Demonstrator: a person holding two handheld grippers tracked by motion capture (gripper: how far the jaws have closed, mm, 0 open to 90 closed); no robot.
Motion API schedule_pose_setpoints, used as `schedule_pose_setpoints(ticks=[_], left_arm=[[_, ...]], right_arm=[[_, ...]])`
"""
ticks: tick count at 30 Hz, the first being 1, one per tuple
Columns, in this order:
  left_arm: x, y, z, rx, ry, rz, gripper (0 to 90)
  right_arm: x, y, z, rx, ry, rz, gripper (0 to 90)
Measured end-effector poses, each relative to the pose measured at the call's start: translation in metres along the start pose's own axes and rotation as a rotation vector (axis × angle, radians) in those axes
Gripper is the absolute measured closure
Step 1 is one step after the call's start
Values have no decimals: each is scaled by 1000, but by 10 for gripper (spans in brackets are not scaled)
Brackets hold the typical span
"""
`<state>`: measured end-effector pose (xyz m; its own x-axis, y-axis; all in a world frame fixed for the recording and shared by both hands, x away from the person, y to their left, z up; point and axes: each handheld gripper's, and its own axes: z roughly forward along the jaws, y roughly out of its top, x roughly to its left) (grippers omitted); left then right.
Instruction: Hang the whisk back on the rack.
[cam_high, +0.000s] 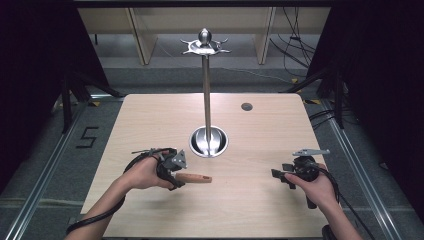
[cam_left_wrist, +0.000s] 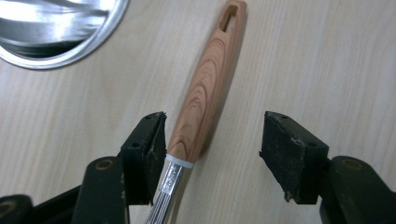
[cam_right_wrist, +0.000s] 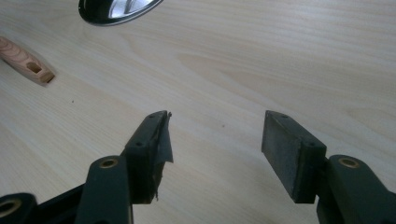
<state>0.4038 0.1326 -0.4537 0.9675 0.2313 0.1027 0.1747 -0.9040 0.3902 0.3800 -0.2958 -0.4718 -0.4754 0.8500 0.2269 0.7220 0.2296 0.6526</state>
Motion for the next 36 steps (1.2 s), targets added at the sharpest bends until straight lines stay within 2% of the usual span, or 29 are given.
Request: schedule_pose_setpoints(ticks=[1, 2, 3, 4, 5, 6, 8, 9, 10, 11, 12, 13, 14, 15, 18, 19, 21, 24, 25, 30, 36], left_arm=[[0, -1, 0, 13, -8, 2, 405], [1, -1, 1, 18, -7, 22, 408], [1, -3, 2, 24, -32, 27, 415], [1, -3, 2, 24, -32, 27, 419], [2, -5, 3, 36, -50, 34, 419], [3, -6, 4, 44, -55, 27, 429], [10, -6, 8, 89, -58, 36, 439], [10, -6, 8, 89, -58, 36, 446], [16, -2, 11, 100, -56, 49, 458], [16, -2, 11, 100, -56, 49, 461], [19, 0, 12, 111, -64, 59, 461], [21, 3, 14, 123, -67, 70, 462], [25, 6, 16, 147, -68, 88, 471], [26, 8, 18, 164, -69, 99, 481], [30, 13, 22, 210, -100, 118, 483], [31, 14, 24, 218, -112, 122, 484], [32, 15, 28, 237, -130, 125, 507], [34, 14, 34, 259, -139, 132, 553], [34, 15, 36, 275, -145, 135, 572], [33, 17, 38, 286, -150, 137, 633], [32, 18, 37, 282, -139, 132, 681]], right_arm=[[-1, -2, 4, -49, 27, -14, 422], [2, -1, -1, 13, 6, 12, 422], [4, -2, -3, 10, -1, 12, 421], [4, -2, -3, 10, -1, 12, 421], [7, -3, -3, 11, -5, 30, 422], [8, -2, -3, 9, -6, 9, 422], [8, -2, -1, 13, -8, 8, 421], [8, -2, -1, 13, -8, 8, 421], [9, -2, 1, -5, 5, 15, 421], [9, -2, 1, -5, 5, 15, 421], [10, -2, -1, 22, -2, 42, 421], [8, -2, -1, 17, -13, 18, 421], [7, -2, -1, 22, -16, 15, 421], [8, -2, -1, 31, -11, 37, 421], [6, -2, -1, 21, -2, 29, 421], [5, -2, 0, 9, 1, 20, 421], [6, -2, 0, 20, 1, 26, 421], [5, -2, 1, 2, 0, 5, 421], [8, -1, -1, 34, -13, 22, 421], [9, -2, 0, 33, 6, 26, 420], [8, -1, 0, 36, -3, 24, 420]])
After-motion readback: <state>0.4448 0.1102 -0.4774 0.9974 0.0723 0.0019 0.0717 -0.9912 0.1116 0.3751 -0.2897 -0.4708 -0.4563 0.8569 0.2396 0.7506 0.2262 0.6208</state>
